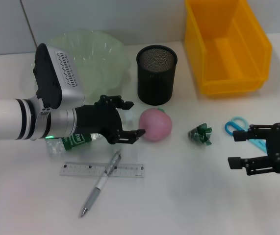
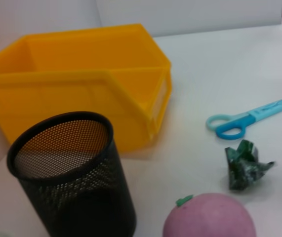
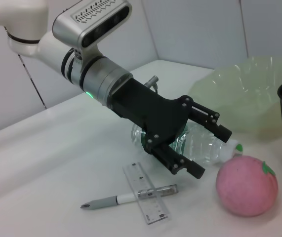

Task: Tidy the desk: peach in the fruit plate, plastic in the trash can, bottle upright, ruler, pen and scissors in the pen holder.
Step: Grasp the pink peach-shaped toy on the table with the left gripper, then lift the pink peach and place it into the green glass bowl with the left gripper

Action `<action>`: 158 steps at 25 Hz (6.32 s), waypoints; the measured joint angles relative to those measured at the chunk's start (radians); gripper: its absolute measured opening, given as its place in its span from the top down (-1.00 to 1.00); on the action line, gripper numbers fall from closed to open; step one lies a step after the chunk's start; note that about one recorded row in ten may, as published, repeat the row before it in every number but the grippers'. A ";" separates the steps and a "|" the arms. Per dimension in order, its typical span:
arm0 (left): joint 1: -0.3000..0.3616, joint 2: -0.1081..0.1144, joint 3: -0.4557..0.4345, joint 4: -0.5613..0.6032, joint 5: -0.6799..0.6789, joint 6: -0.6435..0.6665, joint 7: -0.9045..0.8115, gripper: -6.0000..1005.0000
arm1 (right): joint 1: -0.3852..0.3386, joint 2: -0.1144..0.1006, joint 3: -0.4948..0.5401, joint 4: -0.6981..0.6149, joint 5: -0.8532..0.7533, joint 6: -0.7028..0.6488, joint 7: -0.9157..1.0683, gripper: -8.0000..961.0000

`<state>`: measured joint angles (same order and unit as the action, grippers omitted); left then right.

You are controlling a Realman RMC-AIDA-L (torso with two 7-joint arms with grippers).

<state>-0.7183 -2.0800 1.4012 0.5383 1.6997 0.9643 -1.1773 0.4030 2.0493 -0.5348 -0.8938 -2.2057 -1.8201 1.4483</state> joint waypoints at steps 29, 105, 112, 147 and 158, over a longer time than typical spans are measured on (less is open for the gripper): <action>0.006 0.000 0.154 0.056 -0.050 -0.082 0.035 -0.29 | 0.035 0.015 0.003 0.000 -0.036 0.060 0.016 -0.73; 0.011 0.001 0.259 0.114 -0.146 -0.114 0.080 -0.60 | 0.085 0.028 0.000 0.011 -0.032 0.067 0.069 -0.72; 0.011 0.001 0.295 0.099 -0.144 -0.120 0.111 -0.66 | 0.096 0.028 -0.001 0.014 -0.032 0.067 0.069 -0.72; 0.019 0.000 0.305 0.080 -0.193 -0.156 0.171 0.54 | 0.114 0.029 0.000 0.041 -0.031 0.065 0.065 -0.72; 0.125 0.007 0.337 0.270 -0.233 -0.132 0.114 0.74 | 0.113 0.023 0.009 -0.002 -0.031 0.069 0.135 -0.72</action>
<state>-0.5931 -2.0734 1.7380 0.8087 1.4671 0.8325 -1.0631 0.5156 2.0726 -0.5255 -0.8954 -2.2366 -1.7508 1.5835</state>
